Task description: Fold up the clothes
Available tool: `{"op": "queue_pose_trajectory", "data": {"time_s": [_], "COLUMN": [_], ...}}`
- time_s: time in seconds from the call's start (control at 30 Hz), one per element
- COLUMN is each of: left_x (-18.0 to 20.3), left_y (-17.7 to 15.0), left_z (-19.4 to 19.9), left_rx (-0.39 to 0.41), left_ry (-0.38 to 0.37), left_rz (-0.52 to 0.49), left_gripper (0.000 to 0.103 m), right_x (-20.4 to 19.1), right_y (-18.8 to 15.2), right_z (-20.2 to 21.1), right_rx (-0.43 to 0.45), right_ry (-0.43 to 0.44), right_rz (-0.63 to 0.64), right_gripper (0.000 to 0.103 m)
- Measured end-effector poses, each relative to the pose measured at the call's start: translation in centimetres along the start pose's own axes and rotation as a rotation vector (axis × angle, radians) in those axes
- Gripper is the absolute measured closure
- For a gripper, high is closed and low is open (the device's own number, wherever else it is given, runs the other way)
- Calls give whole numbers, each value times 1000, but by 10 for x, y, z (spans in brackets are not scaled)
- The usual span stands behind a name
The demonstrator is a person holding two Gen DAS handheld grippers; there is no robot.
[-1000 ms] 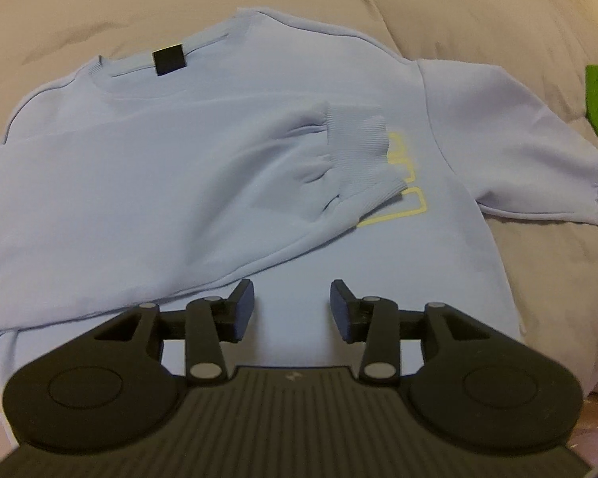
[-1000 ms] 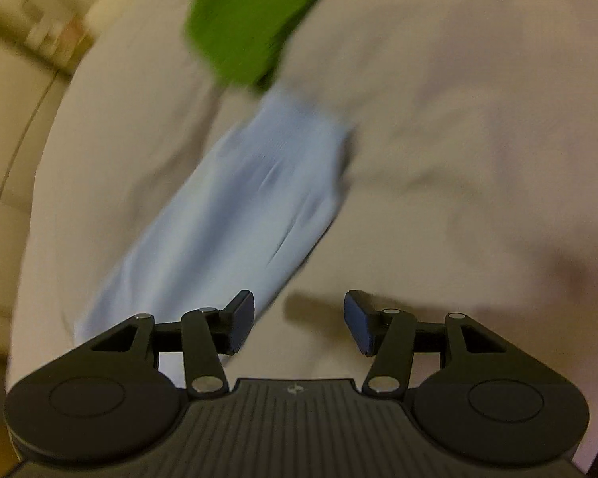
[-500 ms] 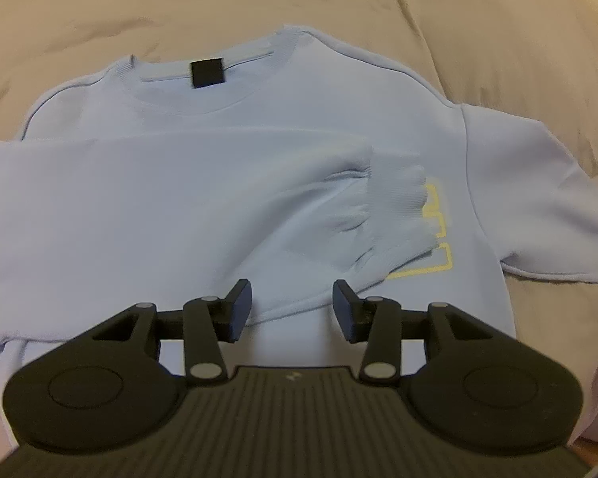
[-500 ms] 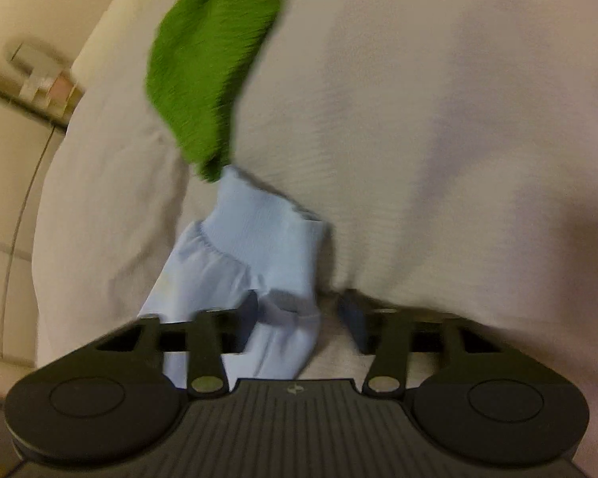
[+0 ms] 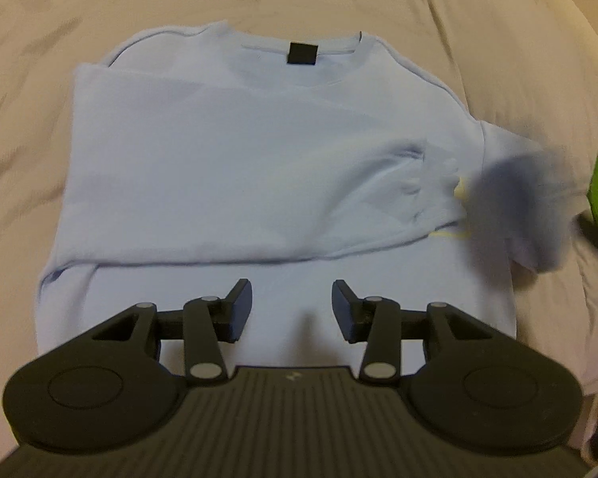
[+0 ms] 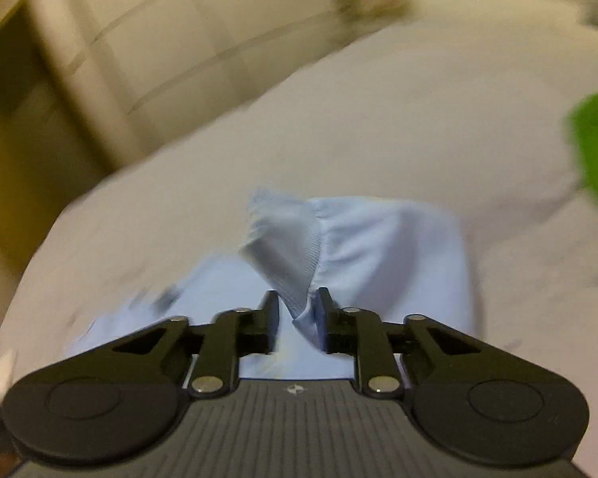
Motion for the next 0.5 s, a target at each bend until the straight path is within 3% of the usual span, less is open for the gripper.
{"op": "queue_pose_trajectory", "data": {"time_s": [0.07, 0.2, 0.37, 0.5], "left_x": [-6, -4, 25, 50], "left_y": [-4, -8, -2, 4], "left_z": [2, -11, -47, -81], "left_rx": [-9, -60, -131, -169], "left_ry": [-20, -105, -267, -339], "left_rz": [-2, 27, 136, 235], "left_gripper": [65, 65, 65, 64], "right_x": [-35, -42, -3, 44], "right_y": [-19, -53, -86, -95], "right_z": [-10, -24, -12, -14], "right_rx": [-92, -277, -376, -410], "right_ry": [22, -1, -149, -234], "right_rz": [52, 12, -114, -250], "right_gripper": [67, 64, 56, 56]}}
Point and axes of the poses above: each gripper's, at about its wrist camera, not at the fingertips, and z roughly against the way its jaws point, x to its right, y to its top, the point moved 3 cm from there along -z, roughly the way its jaws point, and after that the axes turned 8 degrees about z, right-handed, at the moved point
